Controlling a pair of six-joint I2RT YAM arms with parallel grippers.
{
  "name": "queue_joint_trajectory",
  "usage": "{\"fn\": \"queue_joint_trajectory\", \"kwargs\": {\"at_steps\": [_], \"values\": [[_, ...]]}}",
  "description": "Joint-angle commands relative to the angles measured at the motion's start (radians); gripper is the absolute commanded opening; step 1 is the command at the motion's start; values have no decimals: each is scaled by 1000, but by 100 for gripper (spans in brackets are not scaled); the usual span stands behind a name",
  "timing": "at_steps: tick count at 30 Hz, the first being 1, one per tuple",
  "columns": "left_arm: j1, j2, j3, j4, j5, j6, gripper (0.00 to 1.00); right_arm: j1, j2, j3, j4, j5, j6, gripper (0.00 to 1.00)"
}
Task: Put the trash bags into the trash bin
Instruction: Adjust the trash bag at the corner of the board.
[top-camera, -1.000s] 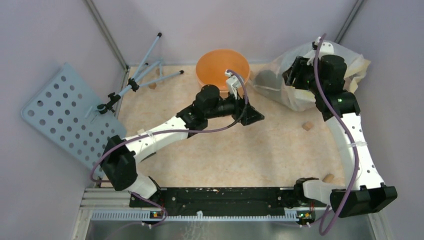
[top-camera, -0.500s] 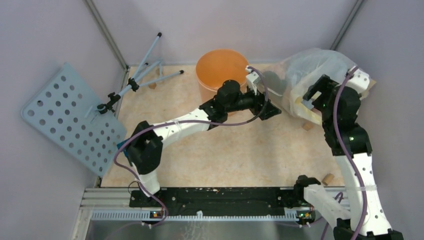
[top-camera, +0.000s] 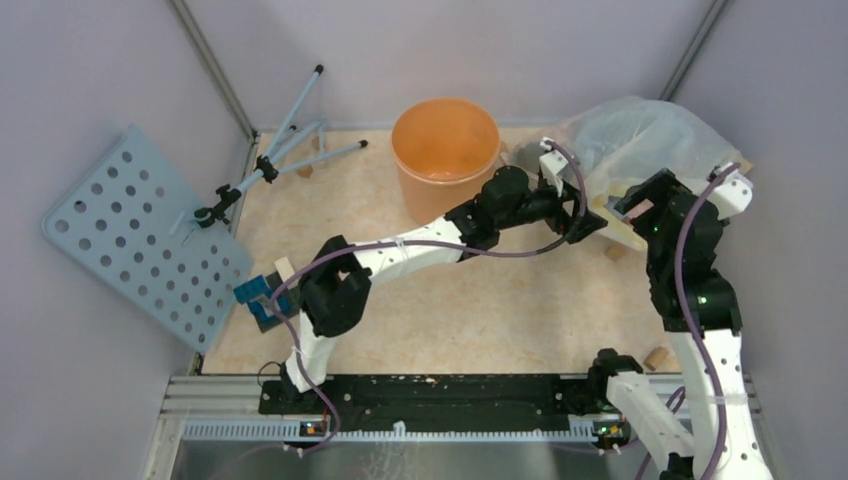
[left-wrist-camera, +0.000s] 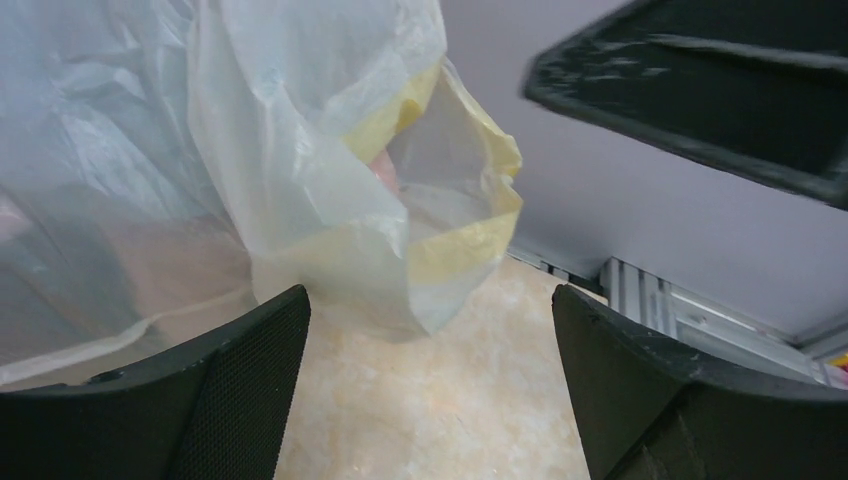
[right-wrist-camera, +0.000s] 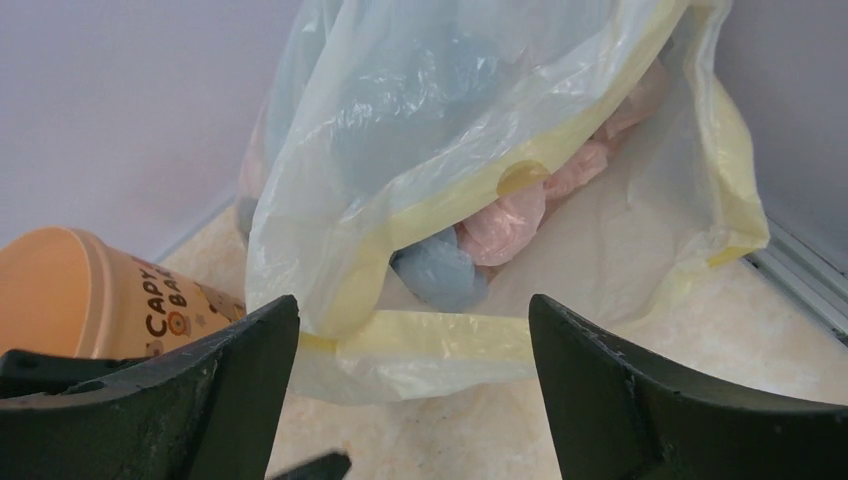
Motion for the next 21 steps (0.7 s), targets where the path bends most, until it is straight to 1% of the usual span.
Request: {"fn": "queue_joint_trajectory", "kwargs": {"at_steps": [1, 3, 4, 5, 6, 7, 8, 9, 11, 14, 16, 21], "values": [[10, 89, 125, 66, -51, 23, 91, -3, -71, 33, 19, 73, -1, 84], [11, 141, 193, 42, -61, 21, 80, -3, -89, 27, 9, 89, -3, 82], [13, 161, 222, 32, -65, 20, 68, -3, -98, 23, 2, 90, -4, 79], [17, 174, 241, 25, -62, 16, 54, -3, -106, 18, -3, 90, -2, 74], [23, 176, 249, 17, -65, 9, 35, -2, -117, 7, -8, 83, 0, 66], [29, 167, 241, 15, -80, 2, 18, -3, -131, -9, -8, 72, -3, 63], [35, 149, 221, 19, -100, -1, 6, -3, -145, -24, -8, 68, -3, 60], [42, 128, 191, 25, -120, -2, 0, -3, -157, -43, -9, 67, -2, 56], [58, 77, 124, 45, -149, -8, 0, -3, -178, -82, 9, 46, -18, 47], [96, 22, 38, 70, -107, -48, 0, -2, -187, -141, 60, -40, -61, 36], [114, -11, -8, 82, -68, -67, 0, -2, -174, -170, 89, -98, -71, 35], [128, -78, -86, 78, -51, -54, 0, -2, -85, -208, 171, -190, -77, 35]]}}
